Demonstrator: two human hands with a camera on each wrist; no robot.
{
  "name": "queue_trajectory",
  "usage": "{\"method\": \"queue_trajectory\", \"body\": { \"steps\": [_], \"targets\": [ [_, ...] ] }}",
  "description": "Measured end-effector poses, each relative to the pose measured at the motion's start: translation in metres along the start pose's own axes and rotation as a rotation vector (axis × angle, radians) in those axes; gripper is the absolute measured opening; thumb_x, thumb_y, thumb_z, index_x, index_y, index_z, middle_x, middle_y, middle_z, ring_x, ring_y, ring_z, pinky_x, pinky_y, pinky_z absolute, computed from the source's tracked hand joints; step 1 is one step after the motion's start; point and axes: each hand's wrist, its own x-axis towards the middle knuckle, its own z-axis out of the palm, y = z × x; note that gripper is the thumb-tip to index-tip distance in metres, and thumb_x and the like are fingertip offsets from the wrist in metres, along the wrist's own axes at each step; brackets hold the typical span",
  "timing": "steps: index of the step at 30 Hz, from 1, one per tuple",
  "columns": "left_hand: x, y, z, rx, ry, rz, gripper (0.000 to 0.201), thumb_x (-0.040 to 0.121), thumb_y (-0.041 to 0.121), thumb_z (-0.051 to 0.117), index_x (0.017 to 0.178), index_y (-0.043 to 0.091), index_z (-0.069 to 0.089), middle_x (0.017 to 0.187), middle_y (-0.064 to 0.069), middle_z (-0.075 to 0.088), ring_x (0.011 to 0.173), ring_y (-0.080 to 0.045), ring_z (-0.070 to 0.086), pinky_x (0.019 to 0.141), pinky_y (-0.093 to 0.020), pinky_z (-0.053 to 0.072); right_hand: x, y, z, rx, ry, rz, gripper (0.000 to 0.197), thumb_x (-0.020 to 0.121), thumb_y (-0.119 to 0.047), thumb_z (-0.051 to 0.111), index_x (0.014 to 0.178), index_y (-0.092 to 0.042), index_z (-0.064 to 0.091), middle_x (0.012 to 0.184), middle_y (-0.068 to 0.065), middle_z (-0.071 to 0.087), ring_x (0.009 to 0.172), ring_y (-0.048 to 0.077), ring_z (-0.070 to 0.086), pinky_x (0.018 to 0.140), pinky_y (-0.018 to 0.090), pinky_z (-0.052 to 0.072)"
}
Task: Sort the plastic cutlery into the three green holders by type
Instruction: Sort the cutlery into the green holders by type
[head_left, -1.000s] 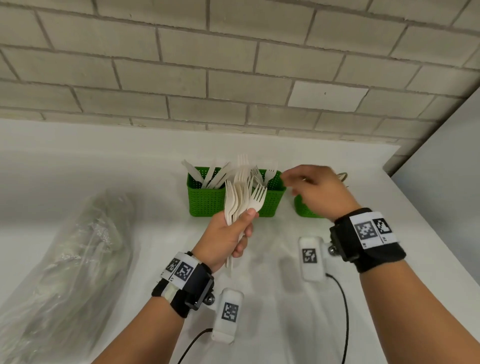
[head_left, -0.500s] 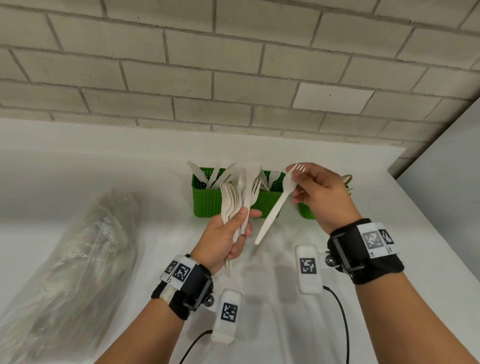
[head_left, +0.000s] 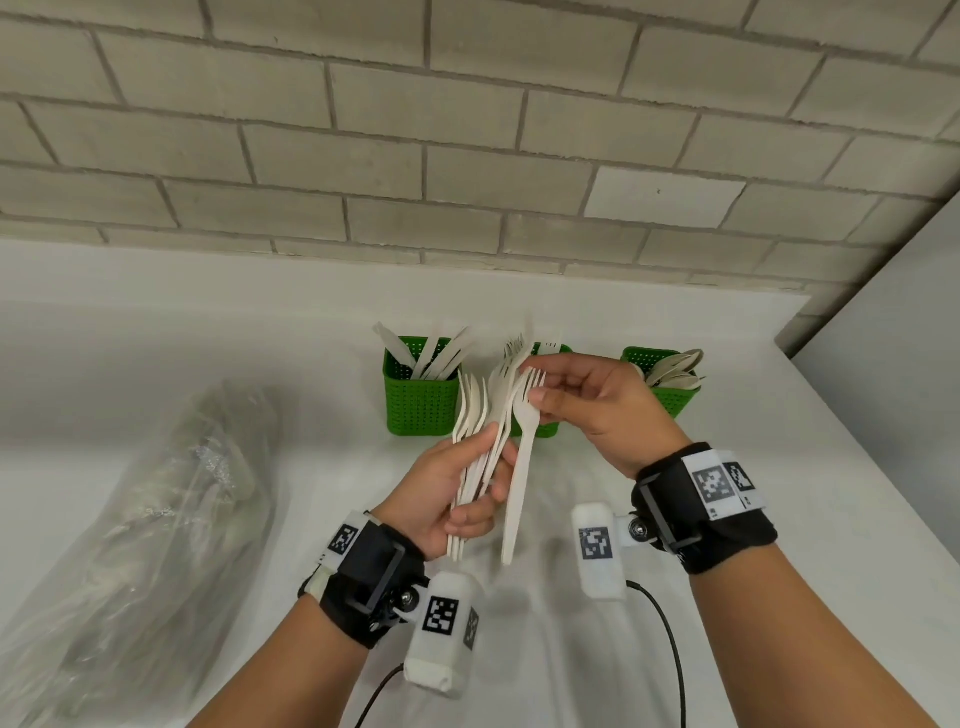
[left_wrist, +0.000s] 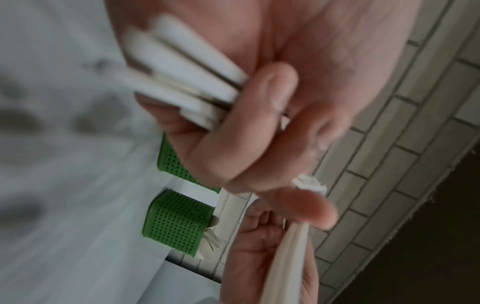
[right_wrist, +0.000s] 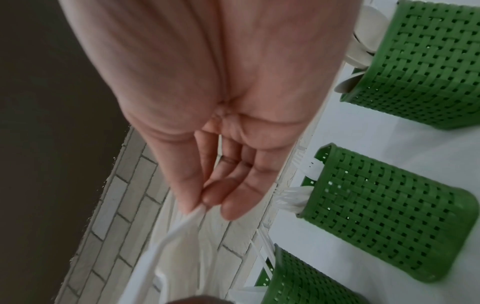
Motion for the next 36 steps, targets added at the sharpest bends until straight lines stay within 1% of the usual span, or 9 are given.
{"method": "queue_trajectory", "body": {
  "steps": [5, 8, 16, 22, 26, 28, 30, 33, 36],
  "targets": [
    [0.0, -0.002, 0.0, -0.009, -0.011, -0.018, 0.033, 0.092, 0.036, 0.051, 0.079, 0.009, 0.064, 0.067, -0.007, 0.052, 0.03, -0.008, 0.036, 0.034, -0.01, 0.023, -0.002, -0.001, 0.0, 0.015, -0.035, -0.002, 0.015, 0.085, 0.009, 0.06, 0.099, 0.002, 0.063, 0.082, 0.006, 0.068, 0.075, 0.011, 0.065, 0.068, 0.022, 0.054],
    [0.004, -0.005, 0.003, 0.097, 0.07, 0.084, 0.029, 0.092, 0.035, 0.053, 0.081, 0.011, 0.065, 0.066, -0.005, 0.052, 0.035, -0.012, 0.04, 0.037, -0.017, 0.028, -0.001, -0.001, -0.001, -0.04, -0.028, 0.0, 0.011, 0.087, 0.006, 0.06, 0.094, -0.002, 0.064, 0.085, 0.01, 0.066, 0.079, 0.016, 0.063, 0.072, 0.024, 0.054],
    [0.011, -0.011, -0.007, 0.486, 0.297, 0.293, 0.031, 0.101, 0.027, 0.046, 0.099, 0.003, 0.065, 0.076, -0.008, 0.064, 0.046, -0.018, 0.052, 0.041, -0.025, 0.037, 0.006, -0.007, -0.018, -0.011, 0.269, -0.058, 0.012, 0.087, 0.005, 0.062, 0.091, -0.006, 0.064, 0.073, 0.004, 0.07, 0.068, 0.017, 0.066, 0.058, 0.021, 0.054],
    [0.01, -0.014, -0.001, 0.594, 0.215, 0.295, 0.027, 0.102, 0.022, 0.045, 0.094, 0.007, 0.066, 0.071, -0.007, 0.062, 0.038, -0.008, 0.035, 0.039, -0.018, 0.029, 0.008, -0.004, -0.018, -0.052, 0.386, -0.073, 0.01, 0.086, 0.002, 0.065, 0.094, -0.004, 0.064, 0.08, 0.01, 0.067, 0.073, 0.016, 0.064, 0.067, 0.023, 0.053],
    [0.011, -0.016, -0.006, 0.654, 0.153, 0.246, 0.035, 0.101, 0.025, 0.047, 0.093, -0.007, 0.06, 0.07, -0.021, 0.054, 0.038, -0.009, 0.034, 0.04, -0.018, 0.029, 0.007, -0.003, -0.012, 0.034, 0.346, -0.037, 0.012, 0.09, 0.004, 0.059, 0.091, -0.008, 0.06, 0.078, 0.006, 0.071, 0.08, 0.02, 0.068, 0.074, 0.035, 0.057],
    [0.01, -0.017, -0.008, 0.684, 0.155, 0.229, 0.041, 0.1, 0.029, 0.047, 0.091, -0.01, 0.056, 0.061, -0.019, 0.047, 0.037, -0.009, 0.035, 0.041, -0.018, 0.03, 0.006, -0.005, -0.009, 0.091, 0.329, -0.016, 0.016, 0.091, 0.005, 0.056, 0.091, -0.011, 0.057, 0.071, 0.0, 0.07, 0.076, 0.02, 0.068, 0.072, 0.04, 0.057],
    [0.012, -0.017, -0.008, 0.688, 0.178, 0.243, 0.039, 0.1, 0.03, 0.047, 0.094, -0.007, 0.058, 0.058, -0.021, 0.047, 0.037, -0.01, 0.035, 0.042, -0.019, 0.031, 0.006, -0.007, -0.009, 0.115, 0.362, -0.037, 0.018, 0.091, 0.006, 0.056, 0.092, -0.012, 0.055, 0.067, -0.003, 0.067, 0.072, 0.016, 0.067, 0.066, 0.037, 0.057],
    [0.015, -0.017, -0.012, 0.68, 0.229, 0.337, 0.031, 0.101, 0.027, 0.045, 0.107, 0.005, 0.067, 0.079, -0.018, 0.057, 0.04, -0.008, 0.039, 0.044, -0.017, 0.034, 0.006, -0.009, -0.014, 0.033, 0.436, -0.079, 0.019, 0.091, 0.003, 0.058, 0.094, -0.016, 0.058, 0.073, 0.003, 0.064, 0.068, 0.012, 0.066, 0.053, 0.025, 0.053],
    [0.018, -0.018, -0.017, 0.73, 0.27, 0.398, 0.024, 0.1, 0.03, 0.05, 0.111, 0.02, 0.068, 0.082, -0.006, 0.06, 0.057, -0.001, 0.05, 0.058, -0.011, 0.039, 0.006, -0.005, -0.016, -0.296, 0.44, -0.093, 0.015, 0.089, -0.002, 0.064, 0.096, -0.014, 0.062, 0.078, 0.006, 0.064, 0.068, 0.023, 0.068, 0.055, 0.034, 0.058]
  ]
}}
